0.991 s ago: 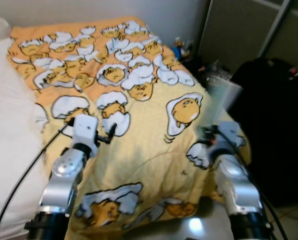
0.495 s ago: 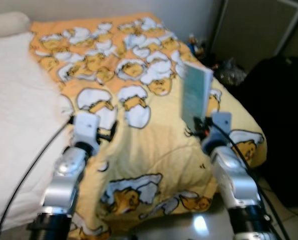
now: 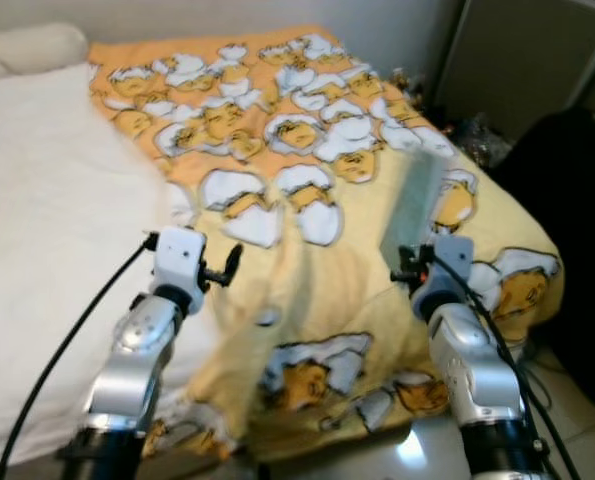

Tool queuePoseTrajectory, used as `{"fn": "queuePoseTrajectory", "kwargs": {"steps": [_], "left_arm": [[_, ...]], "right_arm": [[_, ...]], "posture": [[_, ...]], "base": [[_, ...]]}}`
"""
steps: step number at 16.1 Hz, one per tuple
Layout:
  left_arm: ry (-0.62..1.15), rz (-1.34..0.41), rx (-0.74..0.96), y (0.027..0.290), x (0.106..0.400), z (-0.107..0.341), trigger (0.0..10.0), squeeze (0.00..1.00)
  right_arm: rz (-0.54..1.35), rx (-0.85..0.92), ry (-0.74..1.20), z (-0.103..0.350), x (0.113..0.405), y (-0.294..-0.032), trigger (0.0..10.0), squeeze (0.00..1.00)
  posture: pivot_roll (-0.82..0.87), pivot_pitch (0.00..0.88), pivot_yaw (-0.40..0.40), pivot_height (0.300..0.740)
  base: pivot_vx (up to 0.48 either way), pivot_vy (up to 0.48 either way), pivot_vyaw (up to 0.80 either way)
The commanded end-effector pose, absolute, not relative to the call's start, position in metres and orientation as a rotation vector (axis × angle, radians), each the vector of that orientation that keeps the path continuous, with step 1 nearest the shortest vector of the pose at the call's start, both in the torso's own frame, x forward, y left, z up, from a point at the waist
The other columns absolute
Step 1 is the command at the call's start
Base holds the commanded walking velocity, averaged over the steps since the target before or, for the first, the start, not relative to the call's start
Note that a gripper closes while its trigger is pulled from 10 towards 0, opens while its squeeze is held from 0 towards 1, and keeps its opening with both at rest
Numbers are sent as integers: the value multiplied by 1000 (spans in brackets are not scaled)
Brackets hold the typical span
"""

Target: Clean up the room

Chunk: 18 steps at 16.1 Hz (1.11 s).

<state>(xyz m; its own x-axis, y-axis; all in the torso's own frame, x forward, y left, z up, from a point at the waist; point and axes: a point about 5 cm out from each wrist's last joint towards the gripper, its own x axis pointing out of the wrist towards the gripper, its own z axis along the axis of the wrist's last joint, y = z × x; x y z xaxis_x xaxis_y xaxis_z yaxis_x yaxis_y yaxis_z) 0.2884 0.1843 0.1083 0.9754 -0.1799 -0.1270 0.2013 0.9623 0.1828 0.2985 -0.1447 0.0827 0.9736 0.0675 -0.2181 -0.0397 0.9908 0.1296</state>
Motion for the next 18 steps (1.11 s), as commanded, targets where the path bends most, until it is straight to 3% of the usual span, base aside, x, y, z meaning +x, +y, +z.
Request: {"fn": "queuePoseTrajectory", "kwargs": {"steps": [1,18], "left_arm": [[97,-206,193,180,291,113,10000,267],[110,-228,227,185,287,113,10000,271]], "right_arm": [[71,125,170,94,302,-143,10000,0],[110,80,166,90,300,-132,10000,0]], "posture": [[115,0,22,740],[139,0,35,740]], "base": [[0,315,0],[0,311,0]]}}
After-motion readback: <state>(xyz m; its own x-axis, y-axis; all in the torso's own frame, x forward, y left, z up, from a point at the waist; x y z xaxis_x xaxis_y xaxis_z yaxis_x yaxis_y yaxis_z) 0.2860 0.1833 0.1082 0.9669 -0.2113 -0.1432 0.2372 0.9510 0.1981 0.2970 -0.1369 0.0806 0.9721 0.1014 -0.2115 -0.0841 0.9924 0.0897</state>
